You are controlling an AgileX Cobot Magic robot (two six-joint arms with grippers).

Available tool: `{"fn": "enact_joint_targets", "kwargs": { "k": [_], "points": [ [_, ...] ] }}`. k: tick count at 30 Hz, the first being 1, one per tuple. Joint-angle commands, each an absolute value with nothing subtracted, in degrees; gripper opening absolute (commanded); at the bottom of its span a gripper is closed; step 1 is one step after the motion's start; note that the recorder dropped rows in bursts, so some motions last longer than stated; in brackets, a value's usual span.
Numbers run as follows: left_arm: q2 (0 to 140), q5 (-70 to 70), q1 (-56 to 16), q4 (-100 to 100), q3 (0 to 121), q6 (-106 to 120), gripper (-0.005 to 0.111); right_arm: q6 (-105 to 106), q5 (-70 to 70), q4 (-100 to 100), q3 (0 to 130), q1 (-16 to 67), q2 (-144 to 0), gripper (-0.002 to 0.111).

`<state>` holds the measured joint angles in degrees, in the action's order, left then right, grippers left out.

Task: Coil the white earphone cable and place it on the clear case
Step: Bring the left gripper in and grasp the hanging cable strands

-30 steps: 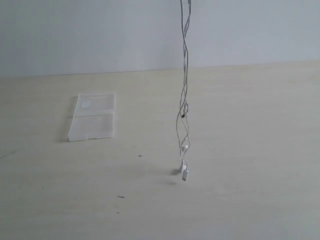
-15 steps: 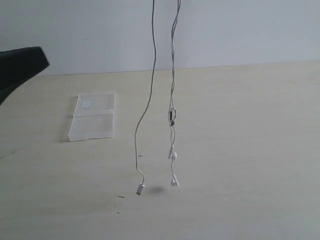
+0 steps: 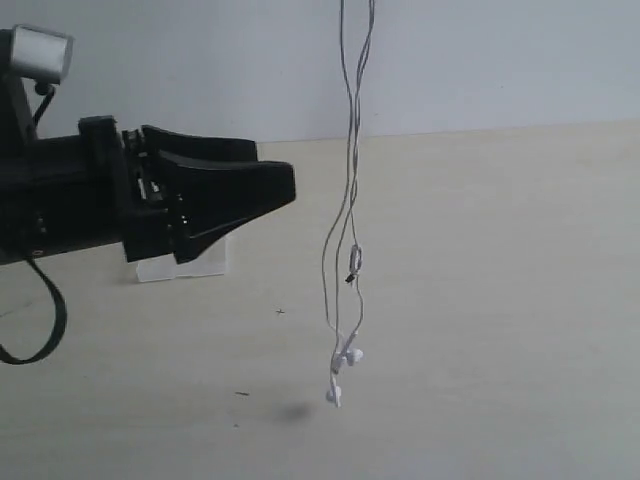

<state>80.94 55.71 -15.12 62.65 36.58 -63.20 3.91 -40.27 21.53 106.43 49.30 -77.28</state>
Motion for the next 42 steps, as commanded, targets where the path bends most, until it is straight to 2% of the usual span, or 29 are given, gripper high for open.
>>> {"fn": "enact_joint_targets", "kwargs": {
  "k": [1, 9, 25, 27, 32, 35, 38, 42],
  "points": [
    [82.5, 52.7, -19.2, 60.6, 40.5, -61.4, 0.073, 4.5, -40.4, 21.5, 106.8, 49.3, -78.1, 0.0],
    [86.3, 46.9, -23.4, 59.7, 45.0, -61.2, 0.072, 4.5, -40.4, 21.5, 106.8, 49.3, -78.6, 0.0],
    [93.7, 45.4, -24.1, 57.7, 49.5, -61.5, 0.072, 4.5, -40.3, 21.5, 106.8, 49.3, -78.6, 0.0],
    [93.9, 45.4, -24.1, 57.8, 49.6, -61.5, 0.066, 4.7, -40.3, 21.5, 106.8, 49.3, -78.6, 0.0],
    [93.9, 44.7, -24.1, 58.4, 49.6, -61.5, 0.028, 4.9, -40.3, 22.1, 106.8, 49.3, -78.6, 0.0],
    [93.9, 44.7, -24.1, 59.1, 49.6, -61.9, 0.012, 4.8, -40.4, 22.8, 107.0, 49.3, -78.6, 0.0],
    [93.9, 45.1, -24.1, 60.9, 49.6, -63.4, 0.004, 4.8, -40.8, 22.9, 107.9, 49.3, -78.6, 0.0],
    [93.9, 48.4, -24.1, 63.0, 49.6, -63.5, 0.012, 4.8, -41.1, 22.9, 108.5, 49.3, -78.6, 0.0]
  ]
}}
